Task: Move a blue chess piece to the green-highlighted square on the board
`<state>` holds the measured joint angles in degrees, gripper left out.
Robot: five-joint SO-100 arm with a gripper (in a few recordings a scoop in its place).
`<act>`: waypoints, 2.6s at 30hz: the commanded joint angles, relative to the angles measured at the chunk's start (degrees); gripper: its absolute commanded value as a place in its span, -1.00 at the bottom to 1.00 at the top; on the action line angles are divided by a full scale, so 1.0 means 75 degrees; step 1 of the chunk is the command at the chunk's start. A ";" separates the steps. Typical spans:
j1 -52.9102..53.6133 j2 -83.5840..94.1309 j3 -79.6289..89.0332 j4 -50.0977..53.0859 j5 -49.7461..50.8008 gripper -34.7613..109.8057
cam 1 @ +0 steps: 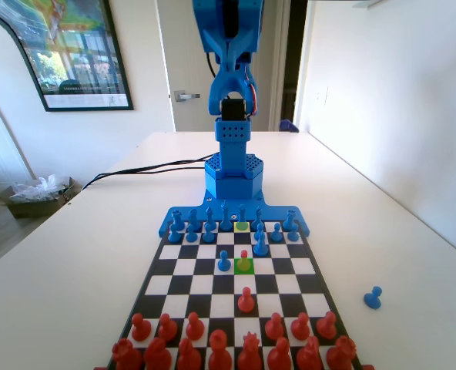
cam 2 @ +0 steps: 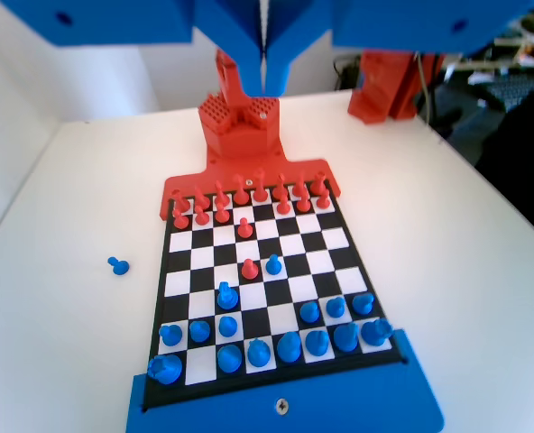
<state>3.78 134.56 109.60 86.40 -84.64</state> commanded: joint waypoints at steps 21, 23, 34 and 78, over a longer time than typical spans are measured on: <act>-0.0082 -0.4078 0.0012 -0.2039 0.0727 -0.45; -0.0105 -0.4148 0.0234 -0.2215 0.0762 -0.44; -0.0422 -0.4418 0.1934 -0.3832 0.1219 -0.42; -0.1008 -0.6012 0.1781 -0.5062 0.1488 -0.40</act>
<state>-3.34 88.77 126.83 47.99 -72.69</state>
